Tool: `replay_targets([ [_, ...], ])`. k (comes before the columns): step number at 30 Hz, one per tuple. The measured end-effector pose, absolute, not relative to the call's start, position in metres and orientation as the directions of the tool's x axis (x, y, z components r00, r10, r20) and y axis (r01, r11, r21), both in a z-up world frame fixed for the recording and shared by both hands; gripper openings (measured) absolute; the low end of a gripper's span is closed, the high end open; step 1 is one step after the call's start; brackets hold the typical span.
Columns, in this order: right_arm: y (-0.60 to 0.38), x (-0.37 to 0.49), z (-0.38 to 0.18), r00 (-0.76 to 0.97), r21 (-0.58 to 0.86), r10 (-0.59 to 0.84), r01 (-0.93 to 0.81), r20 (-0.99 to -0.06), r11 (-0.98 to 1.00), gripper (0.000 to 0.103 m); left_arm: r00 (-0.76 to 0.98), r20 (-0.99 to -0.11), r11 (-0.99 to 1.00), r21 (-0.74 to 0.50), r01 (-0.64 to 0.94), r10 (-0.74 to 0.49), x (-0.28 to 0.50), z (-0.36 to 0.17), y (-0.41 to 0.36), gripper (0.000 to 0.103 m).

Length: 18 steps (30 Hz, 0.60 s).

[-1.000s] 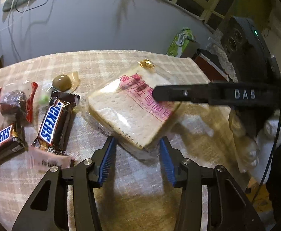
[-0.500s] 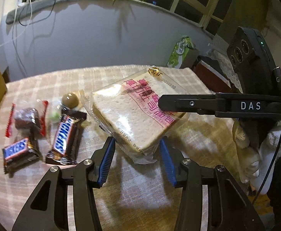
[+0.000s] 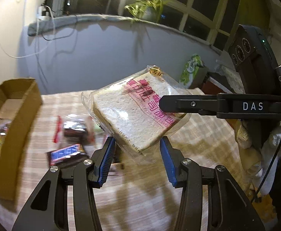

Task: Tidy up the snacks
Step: 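Lift the bread bag with the right tool and carry it over the box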

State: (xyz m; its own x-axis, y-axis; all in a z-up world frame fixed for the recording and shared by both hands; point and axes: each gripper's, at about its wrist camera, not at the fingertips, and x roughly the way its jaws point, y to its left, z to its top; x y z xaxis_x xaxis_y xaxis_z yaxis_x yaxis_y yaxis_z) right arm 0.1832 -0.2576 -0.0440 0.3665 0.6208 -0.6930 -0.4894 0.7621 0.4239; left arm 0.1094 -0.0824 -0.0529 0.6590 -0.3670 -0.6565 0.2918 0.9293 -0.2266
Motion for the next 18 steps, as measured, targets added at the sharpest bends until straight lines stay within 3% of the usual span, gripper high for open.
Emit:
replay_targets([
  [18,-0.137,0.188,-0.025,0.286,0.409,0.673,-0.613,-0.683,0.676,0.050,0.742,-0.621,0.964,-0.228,0.137,-0.252,0.094,-0.042,0.018,0.046],
])
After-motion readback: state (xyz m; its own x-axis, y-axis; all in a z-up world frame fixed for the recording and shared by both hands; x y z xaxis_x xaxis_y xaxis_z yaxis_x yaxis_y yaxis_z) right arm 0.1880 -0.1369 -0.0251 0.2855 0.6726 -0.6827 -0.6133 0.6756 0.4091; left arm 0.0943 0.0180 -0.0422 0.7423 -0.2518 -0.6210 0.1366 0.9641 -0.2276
